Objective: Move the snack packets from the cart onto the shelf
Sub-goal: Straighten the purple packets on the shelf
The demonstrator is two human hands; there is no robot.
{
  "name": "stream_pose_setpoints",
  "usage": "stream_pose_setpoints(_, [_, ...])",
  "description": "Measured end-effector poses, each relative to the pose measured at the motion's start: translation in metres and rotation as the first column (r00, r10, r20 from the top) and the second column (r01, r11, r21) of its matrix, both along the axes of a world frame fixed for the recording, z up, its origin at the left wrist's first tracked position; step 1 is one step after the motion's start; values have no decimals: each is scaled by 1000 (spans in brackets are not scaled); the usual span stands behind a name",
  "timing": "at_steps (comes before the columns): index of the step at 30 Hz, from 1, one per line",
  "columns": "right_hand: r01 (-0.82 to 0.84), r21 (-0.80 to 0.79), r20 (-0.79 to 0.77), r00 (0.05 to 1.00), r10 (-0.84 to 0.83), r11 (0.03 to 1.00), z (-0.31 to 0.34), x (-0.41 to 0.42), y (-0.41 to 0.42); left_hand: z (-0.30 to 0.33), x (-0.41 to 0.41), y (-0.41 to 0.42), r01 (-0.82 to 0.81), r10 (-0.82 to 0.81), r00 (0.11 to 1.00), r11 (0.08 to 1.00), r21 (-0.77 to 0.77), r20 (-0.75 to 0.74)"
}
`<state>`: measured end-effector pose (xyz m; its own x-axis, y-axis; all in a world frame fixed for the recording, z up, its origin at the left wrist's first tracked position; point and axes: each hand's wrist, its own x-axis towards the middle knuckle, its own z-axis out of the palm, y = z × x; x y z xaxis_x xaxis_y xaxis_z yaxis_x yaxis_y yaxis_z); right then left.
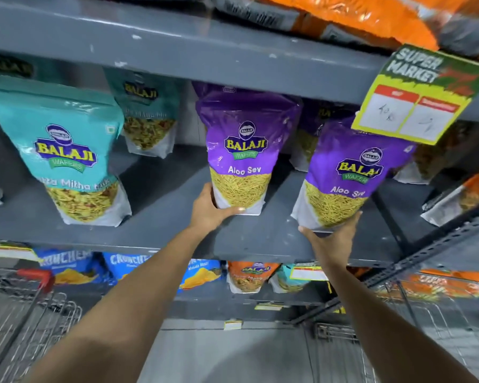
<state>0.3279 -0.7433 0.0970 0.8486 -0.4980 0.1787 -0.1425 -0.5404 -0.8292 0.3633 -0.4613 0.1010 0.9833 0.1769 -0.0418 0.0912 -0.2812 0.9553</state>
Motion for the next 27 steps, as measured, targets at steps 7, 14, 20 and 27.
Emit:
stream_pose_setpoints(7, [-26, 40, 34, 999, 24, 999, -1, -3, -8, 1, -28, 7, 21, -21, 1000, 1000, 21, -13])
stream_pose_setpoints(14, [15, 127, 50, 999, -22, 992, 8, -1, 2, 1, -56, 4, -13, 13, 1000, 998, 55, -1])
stream_pose_setpoints(20, [98, 92, 19, 995, -100, 991, 17, 6, 18, -1, -61, 2, -32, 32, 999, 999, 38, 12])
stream_pose_setpoints(27, [82, 103, 60, 994, -89, 991, 15, 0, 11, 0, -63, 0, -36, 36, 999, 999, 26, 8])
